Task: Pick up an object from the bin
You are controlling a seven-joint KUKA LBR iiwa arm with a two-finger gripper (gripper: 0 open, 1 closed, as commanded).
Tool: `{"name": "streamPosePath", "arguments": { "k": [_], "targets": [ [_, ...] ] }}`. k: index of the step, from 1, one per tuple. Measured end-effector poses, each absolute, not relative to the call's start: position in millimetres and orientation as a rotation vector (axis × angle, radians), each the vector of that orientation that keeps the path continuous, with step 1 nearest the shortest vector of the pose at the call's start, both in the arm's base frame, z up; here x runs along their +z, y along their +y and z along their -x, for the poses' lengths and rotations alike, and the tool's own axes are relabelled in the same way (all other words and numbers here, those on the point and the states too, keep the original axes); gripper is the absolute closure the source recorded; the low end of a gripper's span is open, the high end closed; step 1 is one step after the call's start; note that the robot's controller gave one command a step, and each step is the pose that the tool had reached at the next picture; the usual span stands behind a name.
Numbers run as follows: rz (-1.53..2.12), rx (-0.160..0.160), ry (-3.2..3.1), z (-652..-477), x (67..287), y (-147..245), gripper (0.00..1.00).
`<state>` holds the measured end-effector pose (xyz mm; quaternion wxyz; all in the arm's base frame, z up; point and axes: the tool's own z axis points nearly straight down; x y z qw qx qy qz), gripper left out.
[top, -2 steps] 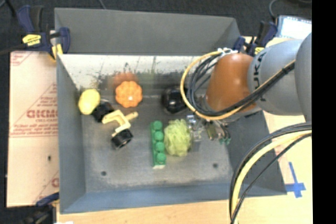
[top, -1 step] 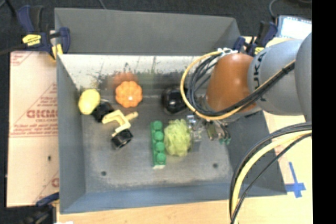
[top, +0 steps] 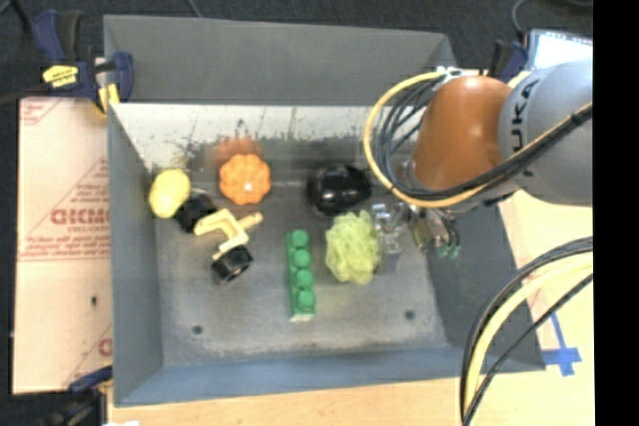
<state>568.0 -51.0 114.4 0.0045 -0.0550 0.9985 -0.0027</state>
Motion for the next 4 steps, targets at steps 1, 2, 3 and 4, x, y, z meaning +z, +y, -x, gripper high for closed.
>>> {"name": "streamPosePath", "arguments": {
  "k": [1,2,3,4],
  "targets": [
    [0.378,-0.016,3.097,-582.6,147.0,-44.4,1.00],
    [0.490,-0.012,3.086,-589.9,136.2,-23.6,1.00],
    [0.283,-0.009,3.118,-592.0,174.0,-14.1,1.00],
    [0.471,-0.019,3.072,-616.5,193.5,-1.9,1.00]
  ]
}}
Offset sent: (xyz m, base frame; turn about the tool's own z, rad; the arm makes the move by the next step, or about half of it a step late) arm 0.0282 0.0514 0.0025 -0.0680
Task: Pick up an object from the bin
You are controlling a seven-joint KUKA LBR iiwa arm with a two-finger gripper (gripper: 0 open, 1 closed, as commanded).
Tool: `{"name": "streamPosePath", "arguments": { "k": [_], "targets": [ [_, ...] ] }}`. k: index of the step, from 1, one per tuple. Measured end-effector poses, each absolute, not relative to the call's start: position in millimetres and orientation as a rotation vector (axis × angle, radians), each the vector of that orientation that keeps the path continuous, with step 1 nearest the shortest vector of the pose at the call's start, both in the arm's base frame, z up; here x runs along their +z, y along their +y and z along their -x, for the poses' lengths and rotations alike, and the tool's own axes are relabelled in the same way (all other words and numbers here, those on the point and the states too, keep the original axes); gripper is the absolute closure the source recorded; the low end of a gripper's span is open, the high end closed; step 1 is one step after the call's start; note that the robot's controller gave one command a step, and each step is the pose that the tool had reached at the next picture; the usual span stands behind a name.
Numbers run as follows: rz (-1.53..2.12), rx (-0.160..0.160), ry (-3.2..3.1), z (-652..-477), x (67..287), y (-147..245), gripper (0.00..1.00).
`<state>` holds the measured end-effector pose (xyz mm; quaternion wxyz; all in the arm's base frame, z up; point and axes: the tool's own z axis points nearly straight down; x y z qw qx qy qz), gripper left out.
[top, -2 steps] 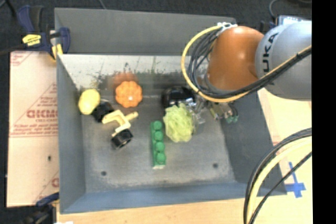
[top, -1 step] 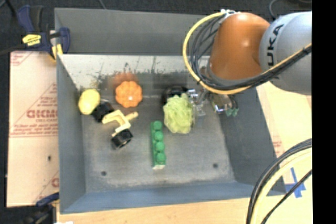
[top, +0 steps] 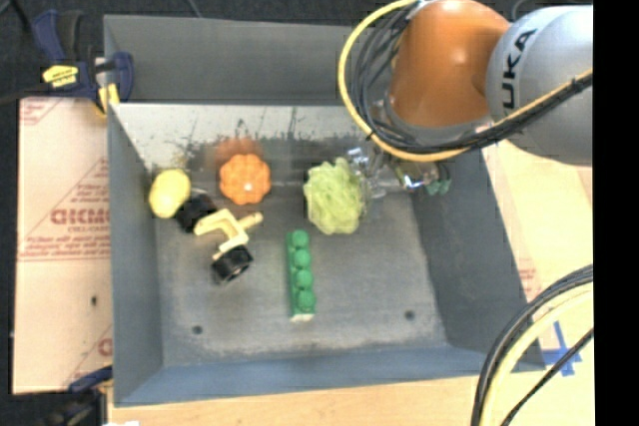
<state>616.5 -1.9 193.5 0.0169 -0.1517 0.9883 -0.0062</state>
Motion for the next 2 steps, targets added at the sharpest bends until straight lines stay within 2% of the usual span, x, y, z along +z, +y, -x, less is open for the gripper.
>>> {"name": "streamPosePath", "arguments": {
  "k": [1,2],
  "targets": [
    [0.617,-0.011,3.074,-614.8,210.1,4.2,1.00],
    [0.669,-0.015,3.054,-615.1,235.7,5.9,1.00]
  ]
}}
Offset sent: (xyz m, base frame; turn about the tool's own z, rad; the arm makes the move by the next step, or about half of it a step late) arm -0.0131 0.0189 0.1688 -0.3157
